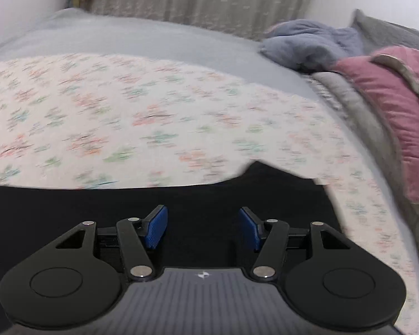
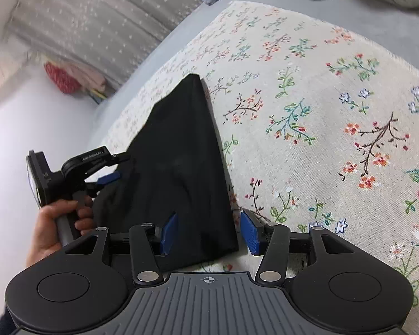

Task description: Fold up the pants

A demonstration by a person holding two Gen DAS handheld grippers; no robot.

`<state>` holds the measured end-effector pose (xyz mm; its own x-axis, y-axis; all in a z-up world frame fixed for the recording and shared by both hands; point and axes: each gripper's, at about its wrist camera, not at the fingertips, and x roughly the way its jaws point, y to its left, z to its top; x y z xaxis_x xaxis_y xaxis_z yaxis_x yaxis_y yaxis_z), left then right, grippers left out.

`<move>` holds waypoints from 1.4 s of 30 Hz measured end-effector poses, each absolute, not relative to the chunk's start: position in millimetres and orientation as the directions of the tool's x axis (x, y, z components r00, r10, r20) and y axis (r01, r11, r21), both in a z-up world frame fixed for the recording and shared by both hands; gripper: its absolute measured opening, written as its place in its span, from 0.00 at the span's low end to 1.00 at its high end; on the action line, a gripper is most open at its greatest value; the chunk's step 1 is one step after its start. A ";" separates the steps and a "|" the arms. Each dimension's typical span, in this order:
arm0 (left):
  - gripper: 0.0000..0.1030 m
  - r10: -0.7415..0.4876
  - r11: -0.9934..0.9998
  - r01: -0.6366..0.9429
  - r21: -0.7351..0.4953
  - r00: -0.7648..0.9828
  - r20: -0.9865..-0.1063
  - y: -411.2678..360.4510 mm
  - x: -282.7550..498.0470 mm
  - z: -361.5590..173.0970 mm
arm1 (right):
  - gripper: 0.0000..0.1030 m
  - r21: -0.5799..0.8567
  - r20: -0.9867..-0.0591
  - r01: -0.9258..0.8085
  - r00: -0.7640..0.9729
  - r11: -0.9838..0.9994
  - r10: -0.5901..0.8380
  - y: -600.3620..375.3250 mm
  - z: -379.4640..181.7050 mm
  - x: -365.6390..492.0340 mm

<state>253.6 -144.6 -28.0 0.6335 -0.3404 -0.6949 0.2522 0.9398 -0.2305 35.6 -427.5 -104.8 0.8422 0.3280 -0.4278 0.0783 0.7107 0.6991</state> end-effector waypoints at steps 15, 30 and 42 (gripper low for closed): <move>0.99 -0.299 0.810 0.581 0.085 0.532 -0.792 -313.4 232.7 -29.4 | 0.19 0.624 -0.406 0.034 0.868 0.781 0.286 -398.3 -104.9 37.6; 0.22 -0.054 0.691 0.606 0.394 0.587 -0.808 -350.0 244.8 -52.3 | 0.04 0.207 -0.332 0.021 0.942 0.978 0.050 -328.3 -62.0 16.8; 0.16 -0.284 0.844 0.532 0.062 0.543 -0.791 -263.3 265.3 12.6 | 0.04 0.015 -0.202 -0.023 0.979 1.000 0.025 -293.2 -44.6 5.5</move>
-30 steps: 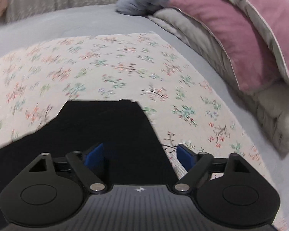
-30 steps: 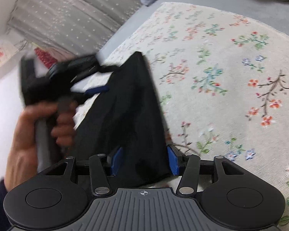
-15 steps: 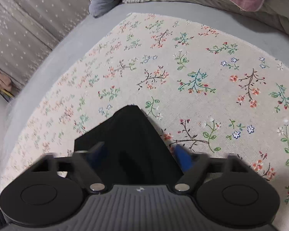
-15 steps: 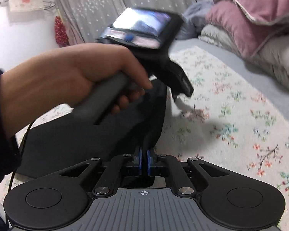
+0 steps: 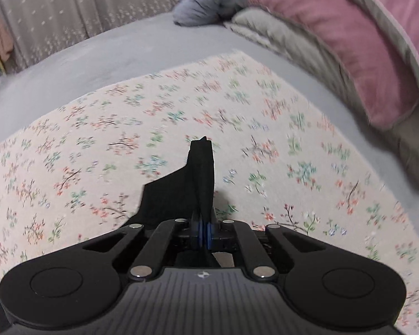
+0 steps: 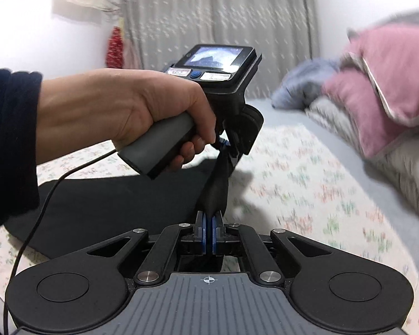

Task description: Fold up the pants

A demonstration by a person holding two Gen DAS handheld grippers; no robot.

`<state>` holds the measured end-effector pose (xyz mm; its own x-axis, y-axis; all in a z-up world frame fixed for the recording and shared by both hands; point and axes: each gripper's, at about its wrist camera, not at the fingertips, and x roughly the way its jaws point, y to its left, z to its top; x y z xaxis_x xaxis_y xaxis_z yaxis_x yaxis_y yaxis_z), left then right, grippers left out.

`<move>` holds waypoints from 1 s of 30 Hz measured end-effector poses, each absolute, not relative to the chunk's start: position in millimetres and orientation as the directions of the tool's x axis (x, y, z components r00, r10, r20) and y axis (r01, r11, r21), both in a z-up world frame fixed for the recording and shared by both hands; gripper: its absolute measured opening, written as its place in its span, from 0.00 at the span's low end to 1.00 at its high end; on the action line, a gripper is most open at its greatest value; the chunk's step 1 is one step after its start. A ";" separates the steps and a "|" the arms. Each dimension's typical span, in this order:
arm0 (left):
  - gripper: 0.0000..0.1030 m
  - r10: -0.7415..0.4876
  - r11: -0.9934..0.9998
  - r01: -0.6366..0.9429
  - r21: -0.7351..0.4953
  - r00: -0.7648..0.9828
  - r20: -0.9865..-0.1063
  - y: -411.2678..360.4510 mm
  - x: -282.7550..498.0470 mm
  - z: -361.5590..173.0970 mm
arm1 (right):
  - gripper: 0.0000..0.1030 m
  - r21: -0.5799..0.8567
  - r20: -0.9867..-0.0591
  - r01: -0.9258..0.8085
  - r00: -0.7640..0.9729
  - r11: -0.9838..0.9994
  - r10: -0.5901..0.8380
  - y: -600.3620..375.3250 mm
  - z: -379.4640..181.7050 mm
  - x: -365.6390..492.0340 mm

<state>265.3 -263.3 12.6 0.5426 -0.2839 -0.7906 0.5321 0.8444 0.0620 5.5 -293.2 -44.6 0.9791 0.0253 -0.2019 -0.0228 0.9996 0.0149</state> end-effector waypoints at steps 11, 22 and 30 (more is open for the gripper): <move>0.16 -0.438 0.859 0.494 -0.136 0.571 -0.694 -162.5 268.7 52.8 | 0.03 -0.139 -0.108 -0.093 0.991 0.986 0.079 -233.8 -27.3 -2.5; 0.16 -0.471 0.879 0.392 -0.269 0.636 -0.611 -34.6 272.9 69.7 | 0.03 -0.333 -0.032 -0.201 0.979 0.921 0.202 -138.7 -9.8 -1.4; 0.16 -0.471 0.880 0.318 -0.351 0.672 -0.571 59.9 279.0 30.7 | 0.03 -0.420 -0.091 -0.299 0.953 0.857 0.289 -59.9 -21.5 10.4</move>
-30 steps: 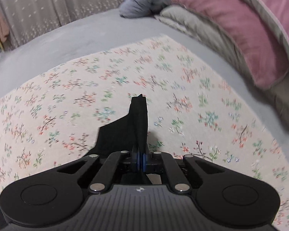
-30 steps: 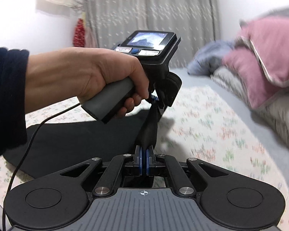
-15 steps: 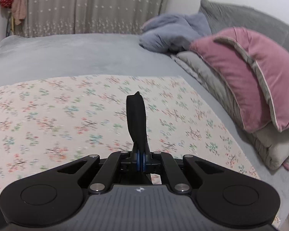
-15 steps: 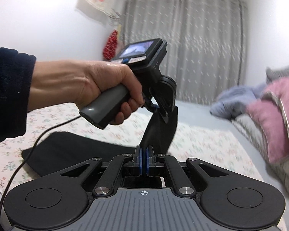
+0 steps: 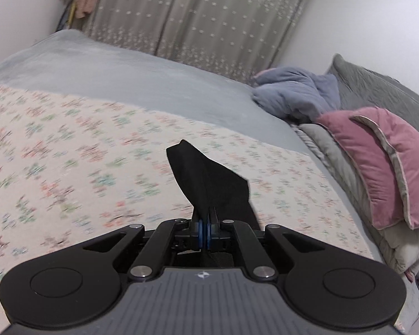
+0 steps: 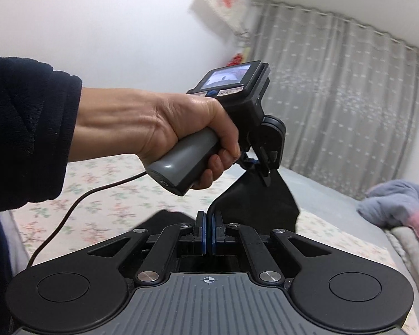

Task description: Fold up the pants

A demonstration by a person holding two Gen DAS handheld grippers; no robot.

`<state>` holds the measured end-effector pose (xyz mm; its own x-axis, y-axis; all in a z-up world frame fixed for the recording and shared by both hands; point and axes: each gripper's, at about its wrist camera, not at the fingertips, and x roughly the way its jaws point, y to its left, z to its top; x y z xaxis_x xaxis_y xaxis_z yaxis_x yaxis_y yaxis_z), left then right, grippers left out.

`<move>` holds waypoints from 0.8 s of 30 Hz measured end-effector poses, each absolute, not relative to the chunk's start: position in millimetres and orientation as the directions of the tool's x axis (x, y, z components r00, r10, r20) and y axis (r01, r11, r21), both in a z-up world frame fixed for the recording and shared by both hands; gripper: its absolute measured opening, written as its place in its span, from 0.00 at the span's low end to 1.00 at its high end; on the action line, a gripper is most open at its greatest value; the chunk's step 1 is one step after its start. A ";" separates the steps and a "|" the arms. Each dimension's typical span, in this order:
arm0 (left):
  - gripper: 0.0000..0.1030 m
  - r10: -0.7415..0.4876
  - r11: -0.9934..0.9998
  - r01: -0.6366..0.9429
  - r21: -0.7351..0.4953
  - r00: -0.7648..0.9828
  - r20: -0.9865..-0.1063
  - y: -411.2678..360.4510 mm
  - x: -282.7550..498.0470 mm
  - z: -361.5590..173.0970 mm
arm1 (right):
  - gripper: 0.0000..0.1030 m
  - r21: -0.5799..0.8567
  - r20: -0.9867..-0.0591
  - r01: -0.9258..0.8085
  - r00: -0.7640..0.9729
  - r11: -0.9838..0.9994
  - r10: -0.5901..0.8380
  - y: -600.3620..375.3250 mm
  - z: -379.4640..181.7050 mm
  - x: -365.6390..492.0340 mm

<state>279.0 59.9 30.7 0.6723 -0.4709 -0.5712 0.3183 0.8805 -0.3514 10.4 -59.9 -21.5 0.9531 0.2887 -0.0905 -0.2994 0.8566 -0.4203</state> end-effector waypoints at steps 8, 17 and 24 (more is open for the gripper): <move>0.16 -0.439 0.893 0.253 -0.371 0.669 -0.600 111.0 293.0 -7.8 | 0.03 -0.470 -0.196 -0.374 0.928 0.799 0.318 -17.6 -38.8 39.3; 0.18 -0.357 0.934 0.253 -0.252 0.668 -0.653 124.3 283.4 -34.1 | 0.03 -0.427 -0.276 -0.435 0.898 0.793 0.344 -7.4 -44.8 58.5; 0.29 -0.296 0.954 0.251 -0.165 0.685 -0.665 120.1 281.8 -37.0 | 0.05 -0.356 -0.340 -0.475 0.868 0.805 0.362 -6.4 -47.5 76.1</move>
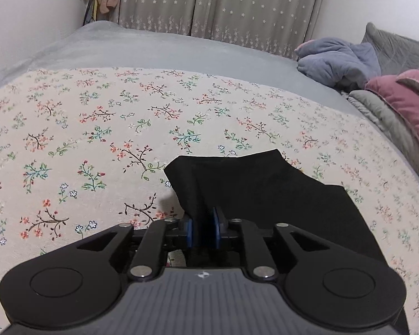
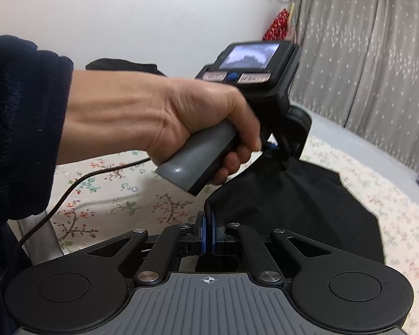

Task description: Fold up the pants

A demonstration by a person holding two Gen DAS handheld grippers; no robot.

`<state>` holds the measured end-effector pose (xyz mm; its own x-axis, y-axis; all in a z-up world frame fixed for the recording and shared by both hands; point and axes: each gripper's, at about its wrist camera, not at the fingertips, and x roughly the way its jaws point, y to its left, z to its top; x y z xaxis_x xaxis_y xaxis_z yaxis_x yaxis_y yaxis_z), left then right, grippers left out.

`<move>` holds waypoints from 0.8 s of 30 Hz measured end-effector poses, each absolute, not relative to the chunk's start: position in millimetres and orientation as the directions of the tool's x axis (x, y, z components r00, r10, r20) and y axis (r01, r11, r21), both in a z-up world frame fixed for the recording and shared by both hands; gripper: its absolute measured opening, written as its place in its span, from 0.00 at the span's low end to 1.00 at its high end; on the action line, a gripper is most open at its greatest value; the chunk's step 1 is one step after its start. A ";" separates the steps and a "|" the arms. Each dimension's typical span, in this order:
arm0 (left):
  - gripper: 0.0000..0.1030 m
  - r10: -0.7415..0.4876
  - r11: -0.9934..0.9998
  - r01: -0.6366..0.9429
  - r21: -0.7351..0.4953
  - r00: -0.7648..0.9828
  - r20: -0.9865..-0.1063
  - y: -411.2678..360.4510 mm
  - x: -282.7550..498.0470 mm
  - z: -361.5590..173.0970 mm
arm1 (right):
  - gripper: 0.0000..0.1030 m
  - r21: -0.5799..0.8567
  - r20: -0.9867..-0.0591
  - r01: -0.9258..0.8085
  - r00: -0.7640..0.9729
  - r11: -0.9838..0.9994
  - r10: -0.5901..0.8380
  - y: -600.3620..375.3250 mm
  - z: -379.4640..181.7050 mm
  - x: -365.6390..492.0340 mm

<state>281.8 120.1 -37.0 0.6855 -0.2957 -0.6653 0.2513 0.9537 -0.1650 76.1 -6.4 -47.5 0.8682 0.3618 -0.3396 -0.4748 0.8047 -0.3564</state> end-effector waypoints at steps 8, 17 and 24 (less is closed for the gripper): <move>0.33 -0.263 0.962 0.241 -0.128 0.699 -0.664 116.0 277.9 -37.2 | 0.11 -0.236 -0.394 -0.513 0.827 0.825 0.401 -12.1 -54.5 85.1; 0.34 -0.230 0.971 0.219 -0.100 0.718 -0.657 111.3 277.0 -37.6 | 0.14 -0.112 -0.407 -0.539 0.791 0.835 0.457 -18.8 -59.4 82.3; 0.34 -0.209 0.973 0.219 -0.068 0.728 -0.653 109.9 277.6 -37.1 | 0.11 -0.106 -0.407 -0.532 0.794 0.840 0.451 -13.1 -61.8 86.0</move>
<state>277.6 109.9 -37.1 0.7281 -0.2094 -0.6528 0.2188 0.9734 -0.0682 86.0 -13.1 -61.8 0.7943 0.4512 -0.4069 -0.5317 0.8403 -0.1060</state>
